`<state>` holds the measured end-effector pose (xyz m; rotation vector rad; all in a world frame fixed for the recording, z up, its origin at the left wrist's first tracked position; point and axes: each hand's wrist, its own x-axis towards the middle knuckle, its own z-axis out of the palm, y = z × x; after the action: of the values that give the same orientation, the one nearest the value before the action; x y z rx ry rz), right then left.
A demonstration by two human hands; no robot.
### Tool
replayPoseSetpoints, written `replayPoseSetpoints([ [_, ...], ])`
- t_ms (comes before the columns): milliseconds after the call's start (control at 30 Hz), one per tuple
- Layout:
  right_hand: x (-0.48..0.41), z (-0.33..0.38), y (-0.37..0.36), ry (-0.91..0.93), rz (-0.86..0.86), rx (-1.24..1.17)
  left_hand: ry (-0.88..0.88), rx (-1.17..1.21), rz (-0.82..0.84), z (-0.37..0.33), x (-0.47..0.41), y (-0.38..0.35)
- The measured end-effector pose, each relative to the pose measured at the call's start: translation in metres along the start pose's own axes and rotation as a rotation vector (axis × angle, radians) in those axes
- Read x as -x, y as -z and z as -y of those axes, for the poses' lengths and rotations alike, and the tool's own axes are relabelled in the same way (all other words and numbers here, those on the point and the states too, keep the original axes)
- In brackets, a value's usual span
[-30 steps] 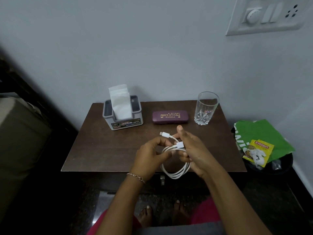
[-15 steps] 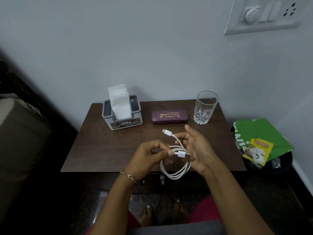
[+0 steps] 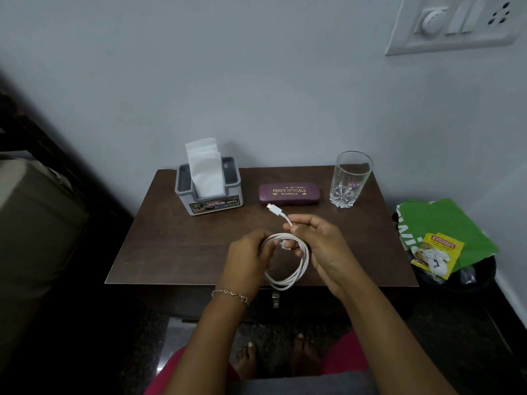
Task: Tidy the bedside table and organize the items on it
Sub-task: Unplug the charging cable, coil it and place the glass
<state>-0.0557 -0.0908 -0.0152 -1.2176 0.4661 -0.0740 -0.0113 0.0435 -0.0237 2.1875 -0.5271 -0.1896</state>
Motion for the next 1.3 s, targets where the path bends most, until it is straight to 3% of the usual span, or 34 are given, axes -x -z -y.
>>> replayPoseSetpoints([
  [167,0.002,0.004,0.004,0.120,-0.007,0.066,0.200,0.577,-0.112,-0.008,-0.002,-0.005],
  [267,0.001,0.005,0.003,0.185,0.031,0.133,0.253,0.719,-0.135,-0.011,-0.002,-0.003],
  [400,0.002,0.002,0.001,0.130,0.106,0.140,0.303,0.820,-0.139,-0.011,-0.002,0.001],
  [533,0.001,0.001,0.005,0.104,0.084,0.051,0.377,0.981,0.007,-0.011,-0.001,0.009],
  [667,0.001,0.003,0.003,0.133,0.050,0.059,0.374,0.997,-0.001,-0.013,0.000,0.010],
  [833,-0.004,-0.002,0.000,0.380,-0.039,0.355,0.393,0.966,-0.016,-0.011,-0.001,0.007],
  [1033,-0.005,0.000,0.007,0.204,0.060,0.157,0.378,1.073,0.136,-0.007,0.001,0.009],
  [1167,-0.006,0.000,0.009,0.253,0.025,0.242,0.429,1.073,0.172,-0.007,0.001,0.011],
  [1300,-0.005,-0.004,0.003,0.269,-0.028,0.317,0.383,0.897,0.099,-0.008,0.001,0.007],
])
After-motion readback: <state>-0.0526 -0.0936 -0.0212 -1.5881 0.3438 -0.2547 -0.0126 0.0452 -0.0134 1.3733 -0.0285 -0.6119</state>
